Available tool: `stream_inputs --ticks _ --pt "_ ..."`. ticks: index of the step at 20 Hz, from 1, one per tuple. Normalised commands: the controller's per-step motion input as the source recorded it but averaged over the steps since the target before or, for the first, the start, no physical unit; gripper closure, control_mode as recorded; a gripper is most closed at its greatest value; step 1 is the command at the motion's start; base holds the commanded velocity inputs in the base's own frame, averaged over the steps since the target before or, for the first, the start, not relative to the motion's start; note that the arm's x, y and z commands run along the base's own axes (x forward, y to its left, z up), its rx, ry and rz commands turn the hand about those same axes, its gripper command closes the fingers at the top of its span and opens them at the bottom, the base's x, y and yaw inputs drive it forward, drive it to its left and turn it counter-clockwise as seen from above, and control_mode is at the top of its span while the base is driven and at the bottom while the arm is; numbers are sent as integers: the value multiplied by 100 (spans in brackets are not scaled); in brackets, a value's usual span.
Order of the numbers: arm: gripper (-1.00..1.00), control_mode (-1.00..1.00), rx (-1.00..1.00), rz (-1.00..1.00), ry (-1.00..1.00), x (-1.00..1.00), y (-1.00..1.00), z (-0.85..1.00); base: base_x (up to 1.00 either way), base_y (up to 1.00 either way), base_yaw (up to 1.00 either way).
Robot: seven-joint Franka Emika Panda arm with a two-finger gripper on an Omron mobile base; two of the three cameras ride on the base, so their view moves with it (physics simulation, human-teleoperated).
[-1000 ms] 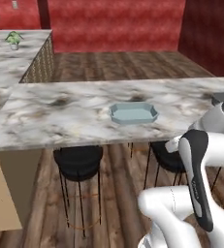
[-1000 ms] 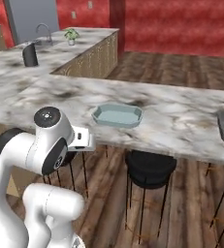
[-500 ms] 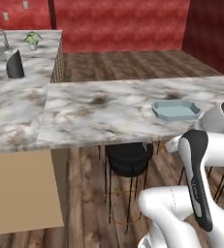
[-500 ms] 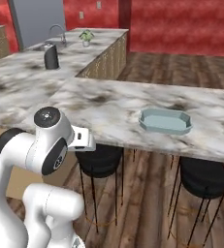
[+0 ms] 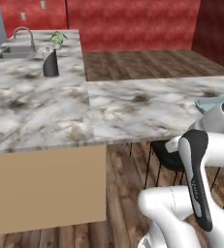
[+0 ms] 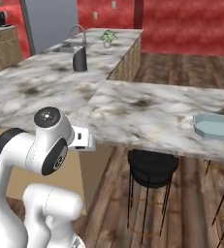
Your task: Place the cold items (tangerine and orange) from the fridge in one tupperware on the dining counter. Place the warm items (kebab skewer and hot dog) in the stove area in another tupperware.
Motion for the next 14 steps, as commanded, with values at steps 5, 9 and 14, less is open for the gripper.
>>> stream_inputs --ticks 5,9,14 --pt "-100 100 0 0 0 0 0 0 -6 100 1" --pt "-100 100 0 0 0 0 0 0 -8 100 17" --pt "-100 100 0 0 0 0 0 0 -17 100 27"
